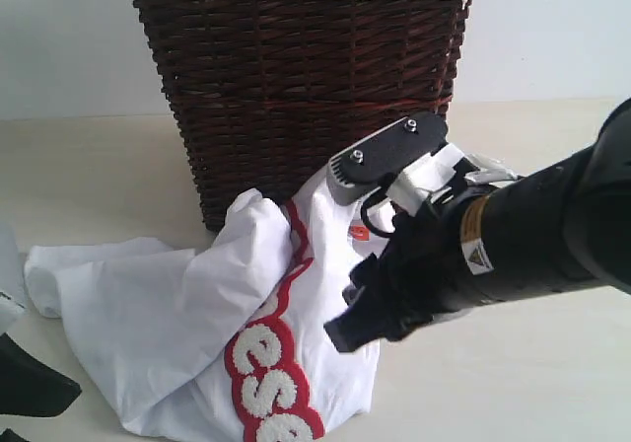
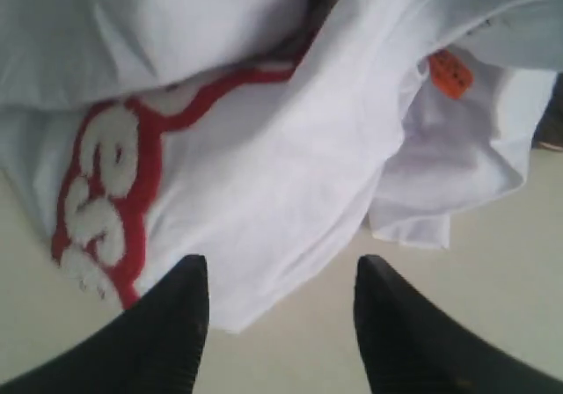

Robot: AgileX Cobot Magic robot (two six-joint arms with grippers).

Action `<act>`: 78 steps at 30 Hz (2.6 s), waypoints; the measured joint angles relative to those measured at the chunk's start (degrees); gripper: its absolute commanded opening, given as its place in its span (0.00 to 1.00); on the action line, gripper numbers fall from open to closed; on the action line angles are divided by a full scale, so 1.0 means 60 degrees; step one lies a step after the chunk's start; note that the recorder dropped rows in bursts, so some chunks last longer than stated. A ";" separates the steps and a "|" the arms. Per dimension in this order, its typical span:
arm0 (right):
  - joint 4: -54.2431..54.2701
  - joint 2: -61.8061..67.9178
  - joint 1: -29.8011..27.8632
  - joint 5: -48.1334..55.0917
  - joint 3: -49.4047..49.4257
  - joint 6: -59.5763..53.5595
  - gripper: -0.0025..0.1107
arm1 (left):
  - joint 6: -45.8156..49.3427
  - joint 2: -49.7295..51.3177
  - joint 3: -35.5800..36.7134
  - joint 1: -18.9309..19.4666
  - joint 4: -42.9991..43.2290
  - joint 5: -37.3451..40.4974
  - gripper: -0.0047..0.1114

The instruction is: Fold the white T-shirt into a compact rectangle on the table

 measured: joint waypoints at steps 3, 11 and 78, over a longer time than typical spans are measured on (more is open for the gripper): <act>0.0295 0.1523 -0.1318 -0.1168 -0.0128 0.0316 0.55 | -0.0017 0.0000 0.0000 0.0000 0.0000 -0.0016 0.53; 0.2824 0.2989 -0.1892 -0.2726 -0.0220 -0.2186 0.55 | -0.0034 0.0000 0.0000 0.0000 0.0036 -0.0094 0.53; -0.3111 0.0557 -0.1357 0.7577 -0.4442 -0.1286 0.56 | -0.0189 0.0000 0.0000 0.0000 0.0036 -0.0927 0.50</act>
